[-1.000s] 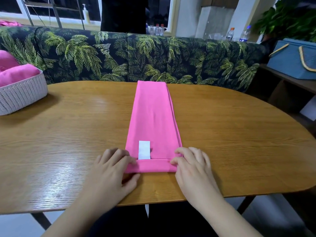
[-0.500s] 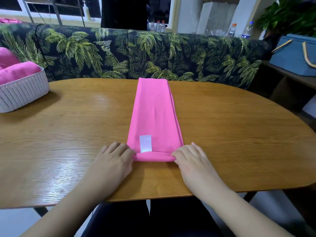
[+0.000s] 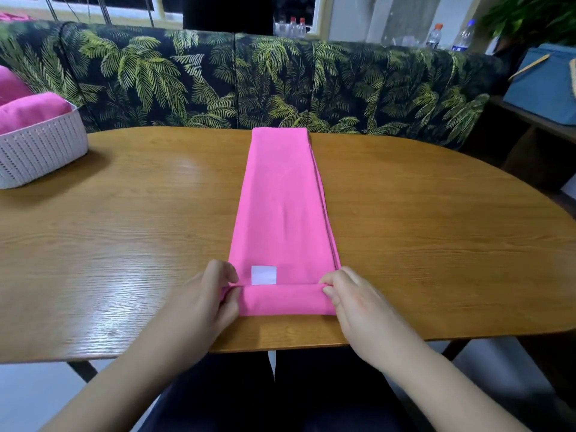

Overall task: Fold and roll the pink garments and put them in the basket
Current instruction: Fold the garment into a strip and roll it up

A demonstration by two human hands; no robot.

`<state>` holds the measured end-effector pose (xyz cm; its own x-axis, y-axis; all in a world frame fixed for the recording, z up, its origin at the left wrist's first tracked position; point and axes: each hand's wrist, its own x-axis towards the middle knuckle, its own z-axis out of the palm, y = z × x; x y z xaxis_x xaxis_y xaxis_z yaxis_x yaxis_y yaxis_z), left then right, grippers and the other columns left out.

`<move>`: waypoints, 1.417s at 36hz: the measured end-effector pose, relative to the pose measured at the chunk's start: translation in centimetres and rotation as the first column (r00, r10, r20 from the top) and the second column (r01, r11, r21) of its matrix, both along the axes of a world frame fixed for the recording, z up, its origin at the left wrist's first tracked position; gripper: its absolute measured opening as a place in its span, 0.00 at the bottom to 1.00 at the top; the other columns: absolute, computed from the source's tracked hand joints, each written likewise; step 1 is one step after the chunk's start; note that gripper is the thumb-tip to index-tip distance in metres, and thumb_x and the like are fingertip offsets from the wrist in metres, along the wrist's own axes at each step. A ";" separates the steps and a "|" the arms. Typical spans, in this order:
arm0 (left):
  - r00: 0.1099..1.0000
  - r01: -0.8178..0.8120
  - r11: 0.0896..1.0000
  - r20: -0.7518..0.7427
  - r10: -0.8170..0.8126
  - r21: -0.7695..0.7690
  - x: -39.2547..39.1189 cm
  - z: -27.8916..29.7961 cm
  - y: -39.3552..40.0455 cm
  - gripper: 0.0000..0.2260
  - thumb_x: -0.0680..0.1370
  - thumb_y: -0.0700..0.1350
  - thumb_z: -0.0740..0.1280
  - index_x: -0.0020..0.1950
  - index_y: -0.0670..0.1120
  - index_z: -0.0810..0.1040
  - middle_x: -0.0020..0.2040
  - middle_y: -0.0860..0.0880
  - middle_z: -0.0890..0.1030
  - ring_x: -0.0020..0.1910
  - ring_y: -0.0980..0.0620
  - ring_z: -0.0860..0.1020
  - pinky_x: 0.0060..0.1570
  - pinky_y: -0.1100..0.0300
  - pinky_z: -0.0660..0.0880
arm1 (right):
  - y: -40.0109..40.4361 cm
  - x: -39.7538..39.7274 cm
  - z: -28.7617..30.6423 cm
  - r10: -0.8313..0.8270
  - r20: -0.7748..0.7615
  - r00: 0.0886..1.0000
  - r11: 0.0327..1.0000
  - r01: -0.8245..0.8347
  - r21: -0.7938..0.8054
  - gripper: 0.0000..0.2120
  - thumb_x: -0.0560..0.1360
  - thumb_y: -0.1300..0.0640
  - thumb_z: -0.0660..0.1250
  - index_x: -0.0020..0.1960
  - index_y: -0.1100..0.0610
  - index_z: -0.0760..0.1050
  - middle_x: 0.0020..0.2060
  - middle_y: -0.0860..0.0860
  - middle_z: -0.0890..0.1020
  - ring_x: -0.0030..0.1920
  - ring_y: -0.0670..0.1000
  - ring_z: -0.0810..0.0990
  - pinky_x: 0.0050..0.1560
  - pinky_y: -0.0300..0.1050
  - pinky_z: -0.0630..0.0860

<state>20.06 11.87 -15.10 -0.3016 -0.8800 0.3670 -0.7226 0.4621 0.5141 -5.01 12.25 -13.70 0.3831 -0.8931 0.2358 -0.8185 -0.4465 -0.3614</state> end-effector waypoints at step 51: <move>0.996 0.089 0.967 -0.005 -0.092 -0.239 0.5 0.5 -2.7 0.13 0.77 0.57 0.60 0.44 0.49 0.74 0.43 0.59 0.71 0.43 0.55 0.70 0.45 0.62 0.67 | -0.6 0.9 0.0 -0.244 0.113 0.963 0.929 0.266 -0.258 0.07 0.71 0.62 0.73 0.43 0.55 0.75 0.43 0.49 0.75 0.46 0.47 0.66 0.43 0.46 0.71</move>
